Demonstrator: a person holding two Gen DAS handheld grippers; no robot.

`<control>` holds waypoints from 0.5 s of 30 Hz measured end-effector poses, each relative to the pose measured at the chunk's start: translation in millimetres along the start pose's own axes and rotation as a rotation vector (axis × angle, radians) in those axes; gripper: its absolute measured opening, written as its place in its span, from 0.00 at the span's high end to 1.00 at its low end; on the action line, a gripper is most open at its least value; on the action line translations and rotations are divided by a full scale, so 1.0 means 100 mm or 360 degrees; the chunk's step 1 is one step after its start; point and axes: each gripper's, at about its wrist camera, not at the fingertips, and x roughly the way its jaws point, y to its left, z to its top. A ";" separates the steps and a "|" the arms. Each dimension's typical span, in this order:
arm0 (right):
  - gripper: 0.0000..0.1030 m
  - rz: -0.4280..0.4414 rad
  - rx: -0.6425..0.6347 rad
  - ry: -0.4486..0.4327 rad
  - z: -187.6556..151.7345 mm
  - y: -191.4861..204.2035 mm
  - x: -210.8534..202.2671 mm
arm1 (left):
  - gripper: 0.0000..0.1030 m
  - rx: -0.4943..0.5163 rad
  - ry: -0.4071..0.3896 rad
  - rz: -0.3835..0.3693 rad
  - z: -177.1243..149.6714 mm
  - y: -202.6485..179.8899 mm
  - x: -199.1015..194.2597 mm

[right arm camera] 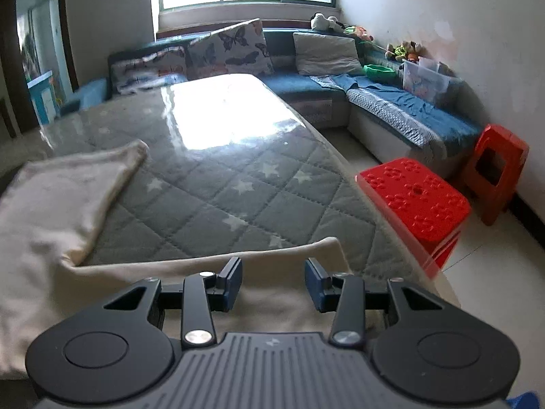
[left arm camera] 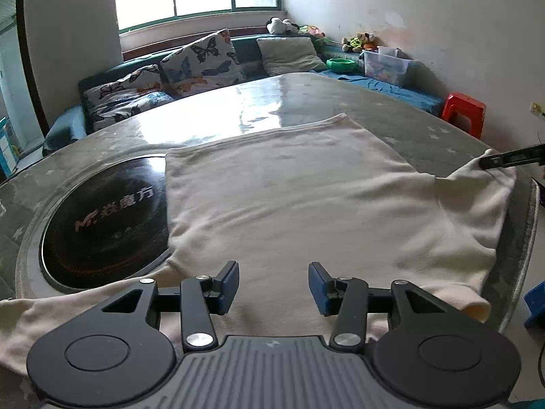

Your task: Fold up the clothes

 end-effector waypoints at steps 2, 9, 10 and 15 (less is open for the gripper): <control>0.60 -0.0015 0.0011 -0.0012 0.01 -0.03 0.05 | 0.52 0.0009 0.0005 -0.0006 0.01 -0.02 -0.01; 0.60 -0.0140 0.0142 -0.0039 -0.12 -0.32 -0.18 | 0.49 0.0037 -0.0009 -0.0066 0.02 -0.15 -0.02; 0.60 -0.0160 0.0166 -0.0035 -0.16 -0.37 -0.21 | 0.49 0.0041 -0.0012 -0.0079 0.02 -0.18 -0.02; 0.60 -0.0163 0.0279 -0.0028 -0.34 -0.53 -0.34 | 0.44 0.0071 -0.0021 -0.0136 0.02 -0.33 -0.02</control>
